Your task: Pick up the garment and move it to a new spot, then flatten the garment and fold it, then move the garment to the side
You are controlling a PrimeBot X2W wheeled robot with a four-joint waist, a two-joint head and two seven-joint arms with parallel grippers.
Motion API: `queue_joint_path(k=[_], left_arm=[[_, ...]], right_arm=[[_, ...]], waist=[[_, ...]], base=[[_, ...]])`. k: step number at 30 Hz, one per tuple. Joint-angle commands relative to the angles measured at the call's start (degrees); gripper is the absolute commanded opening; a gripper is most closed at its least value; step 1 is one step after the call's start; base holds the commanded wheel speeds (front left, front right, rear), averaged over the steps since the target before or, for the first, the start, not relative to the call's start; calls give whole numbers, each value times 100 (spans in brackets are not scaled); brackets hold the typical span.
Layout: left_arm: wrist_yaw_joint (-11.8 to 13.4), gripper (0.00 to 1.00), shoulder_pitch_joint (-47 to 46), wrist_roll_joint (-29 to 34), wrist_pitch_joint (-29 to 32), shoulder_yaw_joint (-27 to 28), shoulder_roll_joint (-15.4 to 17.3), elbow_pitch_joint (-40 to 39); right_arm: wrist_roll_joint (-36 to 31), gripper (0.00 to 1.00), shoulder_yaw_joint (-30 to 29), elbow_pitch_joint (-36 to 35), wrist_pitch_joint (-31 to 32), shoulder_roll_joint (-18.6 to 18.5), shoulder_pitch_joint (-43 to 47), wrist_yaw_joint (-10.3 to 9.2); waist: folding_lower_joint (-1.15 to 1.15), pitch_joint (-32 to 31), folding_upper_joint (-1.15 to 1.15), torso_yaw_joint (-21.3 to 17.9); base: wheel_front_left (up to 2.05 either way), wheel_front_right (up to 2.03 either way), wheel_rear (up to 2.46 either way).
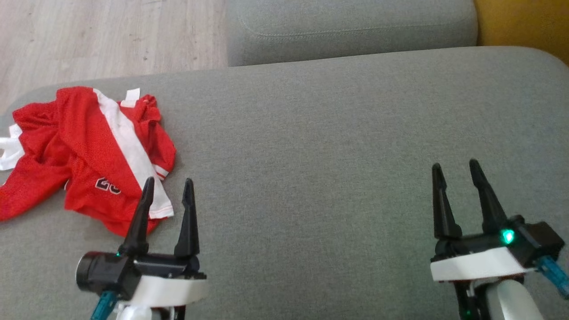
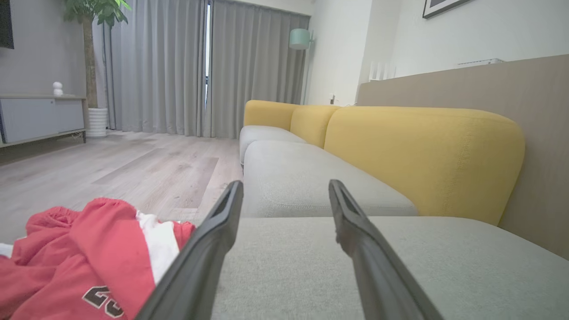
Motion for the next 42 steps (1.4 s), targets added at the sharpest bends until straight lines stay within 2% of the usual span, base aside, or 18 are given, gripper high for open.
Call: queue_joint_path(k=[1, 5, 9, 14, 28, 31, 42], left_arm=[[-43, 100, -127, -10, -30, 245, -24, -136], [-211, 100, -59, -99, -30, 298, -50, 167], [-253, 100, -30, -288, -30, 175, -53, 410], [-204, 100, -39, -528, -30, 167, -54, 481], [-89, 100, -51, -615, -30, 218, -55, 503], [73, 100, -35, -595, -30, 294, -55, 557], [190, 100, 147, -534, -30, 494, -55, 465]], right_arm=[[160, 100, 113, -138, -61, -40, -111, -4], [683, 100, 151, 33, -61, -40, -88, -4], [1028, 100, 170, 151, -61, -40, -79, -4], [1067, 100, 183, 171, -61, -40, -96, -4], [940, 100, 327, 247, -61, -40, -76, -4], [901, 100, 406, 273, -61, -40, -50, -4], [906, 100, 745, 319, -61, -40, 96, -4]], waist=[[0, -8, 0, 8], [0, -37, 0, 23], [0, -59, 0, 19], [0, -56, 0, -1], [0, -132, 0, 143], [0, -185, 0, 291], [0, -408, 0, 1101]], base=[[0, 0, 0], [0, 0, 0], [0, 0, 0], [0, 0, 0], [0, 0, 0], [0, 0, 0], [0, 0, 0]])
